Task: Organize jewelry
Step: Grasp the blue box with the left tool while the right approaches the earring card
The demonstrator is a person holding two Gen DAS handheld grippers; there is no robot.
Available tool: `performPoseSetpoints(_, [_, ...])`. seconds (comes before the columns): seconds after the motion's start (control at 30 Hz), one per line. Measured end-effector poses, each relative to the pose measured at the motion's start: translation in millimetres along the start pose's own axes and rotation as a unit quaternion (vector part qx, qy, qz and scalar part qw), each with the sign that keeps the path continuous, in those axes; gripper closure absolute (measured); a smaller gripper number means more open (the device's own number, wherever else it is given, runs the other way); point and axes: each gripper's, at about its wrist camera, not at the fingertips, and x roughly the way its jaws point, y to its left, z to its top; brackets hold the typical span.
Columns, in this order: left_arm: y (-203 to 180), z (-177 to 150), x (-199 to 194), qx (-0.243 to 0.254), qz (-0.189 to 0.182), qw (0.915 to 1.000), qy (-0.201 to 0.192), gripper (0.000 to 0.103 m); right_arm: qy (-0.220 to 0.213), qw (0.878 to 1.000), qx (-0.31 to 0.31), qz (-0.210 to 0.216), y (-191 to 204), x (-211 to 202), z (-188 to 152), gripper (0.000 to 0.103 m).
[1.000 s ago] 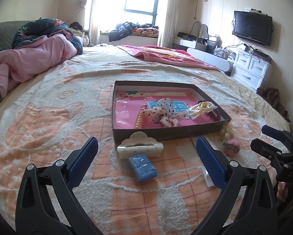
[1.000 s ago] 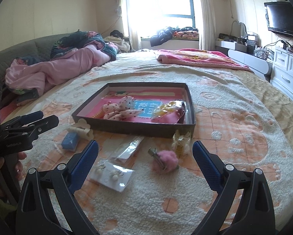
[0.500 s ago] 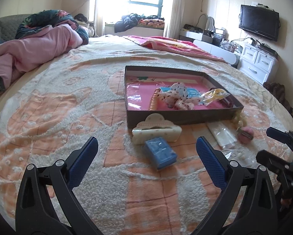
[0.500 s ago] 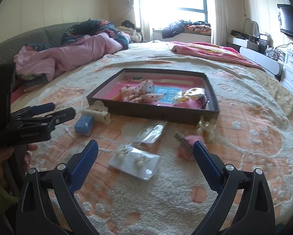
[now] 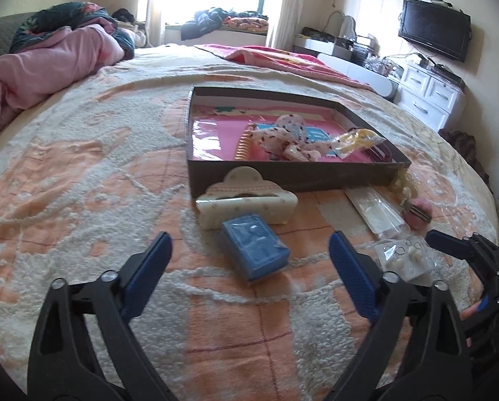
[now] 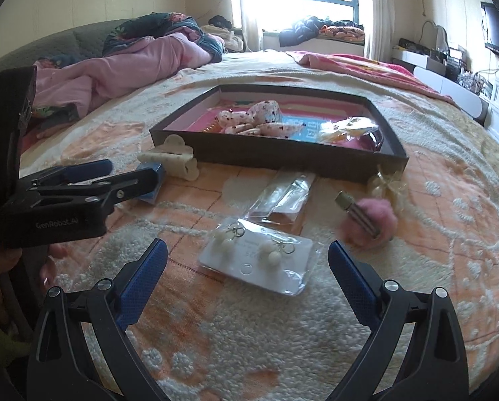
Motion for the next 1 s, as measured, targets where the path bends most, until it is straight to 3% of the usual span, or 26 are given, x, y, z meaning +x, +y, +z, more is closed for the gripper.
performPoseSetpoints(0.2, [0, 0, 12, -0.019, -0.026, 0.9993, 0.018, 0.048, 0.007, 1.000, 0.018, -0.001, 0, 9, -2, 0.009])
performPoseSetpoints(0.3, [0, 0, 16, -0.024, -0.027, 0.9991, 0.024, 0.054, 0.008, 1.000, 0.024, -0.004, 0, 12, -1, 0.009])
performPoseSetpoints(0.43, [6, -1, 20, -0.039, -0.032, 0.9981, 0.035, 0.071, 0.011, 0.999, 0.029, -0.015, 0, 16, 1, 0.021])
performPoseSetpoints(0.63, [6, -2, 19, -0.040, -0.038, 0.9978, 0.037, 0.073, 0.015, 0.999, 0.013, -0.036, 2, 21, 0, 0.036])
performPoseSetpoints(1.0, [-2, -5, 9, -0.022, -0.044, 0.9981, 0.037, 0.075, 0.016, 0.999, 0.022, -0.017, -9, 9, -1, 0.039])
